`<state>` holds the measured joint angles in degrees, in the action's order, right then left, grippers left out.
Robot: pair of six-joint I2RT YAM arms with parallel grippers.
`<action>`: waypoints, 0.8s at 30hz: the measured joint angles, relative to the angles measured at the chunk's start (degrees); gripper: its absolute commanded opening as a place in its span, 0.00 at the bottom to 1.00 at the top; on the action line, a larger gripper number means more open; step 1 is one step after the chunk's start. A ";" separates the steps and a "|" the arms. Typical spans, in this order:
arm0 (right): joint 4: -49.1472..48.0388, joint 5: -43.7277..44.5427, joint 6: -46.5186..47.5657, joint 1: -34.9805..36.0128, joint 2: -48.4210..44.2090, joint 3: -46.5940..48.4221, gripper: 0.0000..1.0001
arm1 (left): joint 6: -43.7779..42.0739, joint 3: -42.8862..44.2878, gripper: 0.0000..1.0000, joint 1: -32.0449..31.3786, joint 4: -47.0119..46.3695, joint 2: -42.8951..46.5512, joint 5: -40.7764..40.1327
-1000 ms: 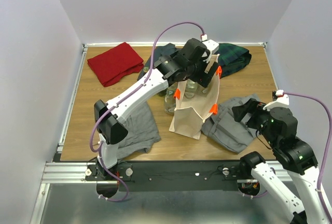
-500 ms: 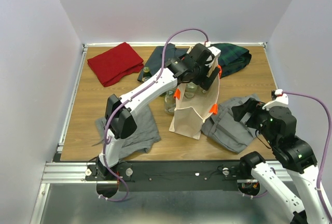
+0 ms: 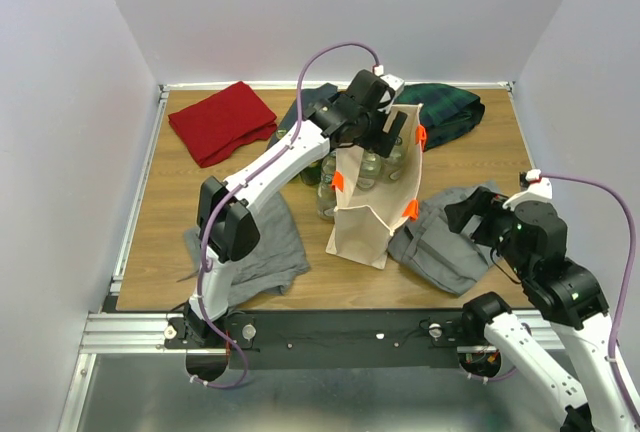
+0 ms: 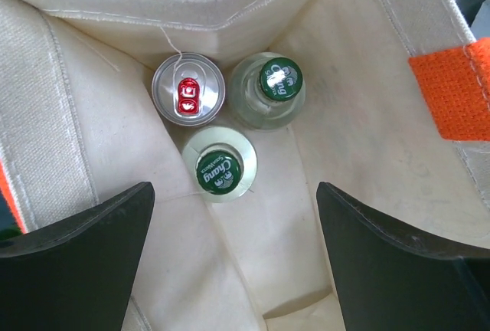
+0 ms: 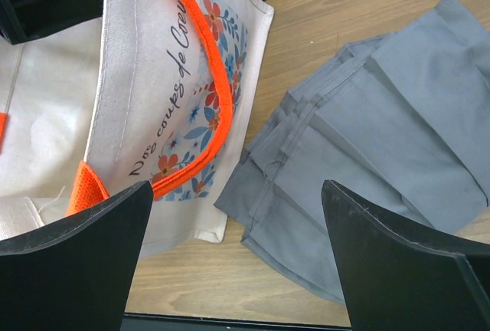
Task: Take the beverage out of the canvas bag
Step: Take out the drink from the canvas bag.
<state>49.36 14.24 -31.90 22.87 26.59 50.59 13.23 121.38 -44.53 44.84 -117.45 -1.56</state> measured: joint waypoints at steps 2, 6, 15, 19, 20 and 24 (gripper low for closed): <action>-0.02 -0.02 0.02 0.00 0.42 0.00 1.00 | 0.11 0.00 0.93 0.00 -0.17 -0.24 0.15; -0.55 -0.20 0.50 0.00 2.27 0.02 1.00 | 0.31 0.00 0.91 0.00 -0.39 -1.18 1.90; -6.84 -6.19 1.51 0.00 10.71 4.66 1.00 | 0.79 0.00 0.90 0.00 -0.81 -1.75 5.46; -7.87 -9.99 2.01 0.00 17.57 10.36 1.00 | 0.94 -0.04 0.89 0.00 -1.11 -1.73 6.40; -8.17 -11.47 2.01 0.00 19.67 11.91 0.96 | 0.96 -0.31 0.89 0.00 -1.31 -1.73 6.60; -9.57 -14.88 1.99 0.00 25.42 14.19 0.87 | 0.96 -1.14 0.89 0.00 -1.44 -1.73 6.95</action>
<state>39.79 -0.64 -29.91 22.87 52.01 64.77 14.20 120.25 -44.53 43.40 -119.17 5.39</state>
